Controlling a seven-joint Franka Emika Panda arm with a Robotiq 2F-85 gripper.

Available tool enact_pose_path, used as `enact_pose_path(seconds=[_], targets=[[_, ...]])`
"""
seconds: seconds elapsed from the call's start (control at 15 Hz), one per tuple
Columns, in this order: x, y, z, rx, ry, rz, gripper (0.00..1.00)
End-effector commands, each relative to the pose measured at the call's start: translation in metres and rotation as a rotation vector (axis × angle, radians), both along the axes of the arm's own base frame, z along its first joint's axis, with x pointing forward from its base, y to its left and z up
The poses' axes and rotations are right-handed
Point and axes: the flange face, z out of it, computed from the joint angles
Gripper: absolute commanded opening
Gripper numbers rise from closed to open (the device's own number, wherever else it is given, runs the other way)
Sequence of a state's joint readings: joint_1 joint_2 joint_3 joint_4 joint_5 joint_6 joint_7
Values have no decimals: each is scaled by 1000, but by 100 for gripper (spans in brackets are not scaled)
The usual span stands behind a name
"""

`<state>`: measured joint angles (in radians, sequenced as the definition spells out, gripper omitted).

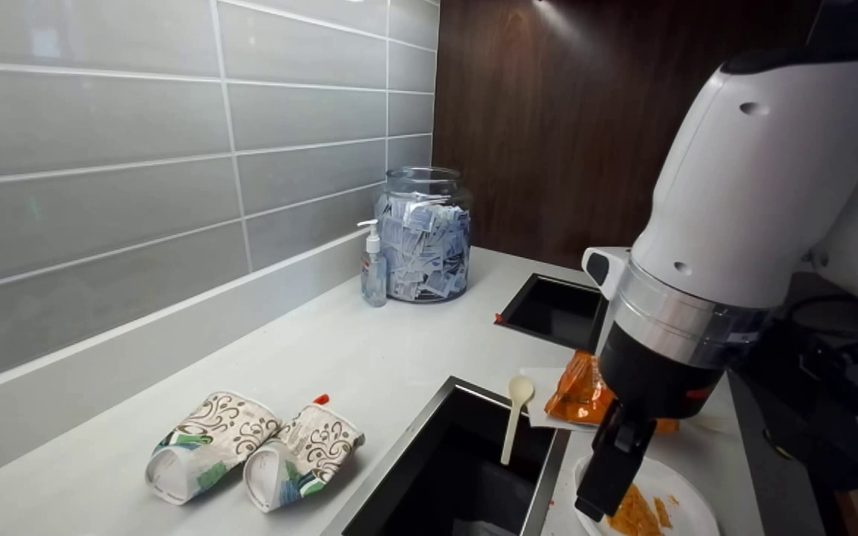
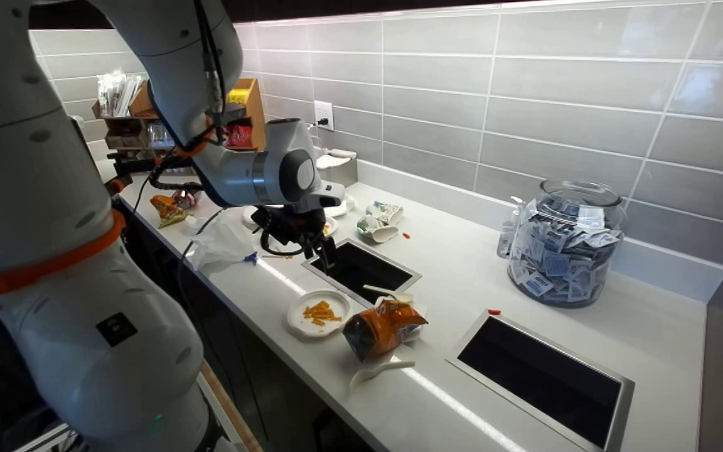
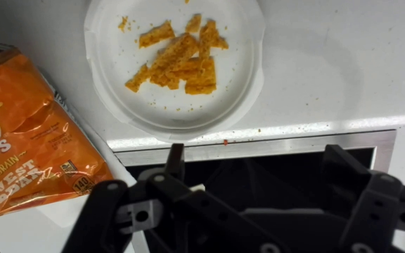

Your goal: Pour the contents of the white plate into the bin on the left

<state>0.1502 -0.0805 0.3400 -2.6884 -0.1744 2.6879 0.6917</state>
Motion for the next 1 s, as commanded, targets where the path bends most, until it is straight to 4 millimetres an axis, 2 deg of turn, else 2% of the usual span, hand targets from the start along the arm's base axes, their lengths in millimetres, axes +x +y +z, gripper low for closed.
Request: enact_pose_path(seconds=[0.0,0.4,0.93], targets=[[-1,1,-3,-16,14,1,100],[-9,17,-14,-83,34,9,100],[-11,22,-39,-104,60,-34,100]])
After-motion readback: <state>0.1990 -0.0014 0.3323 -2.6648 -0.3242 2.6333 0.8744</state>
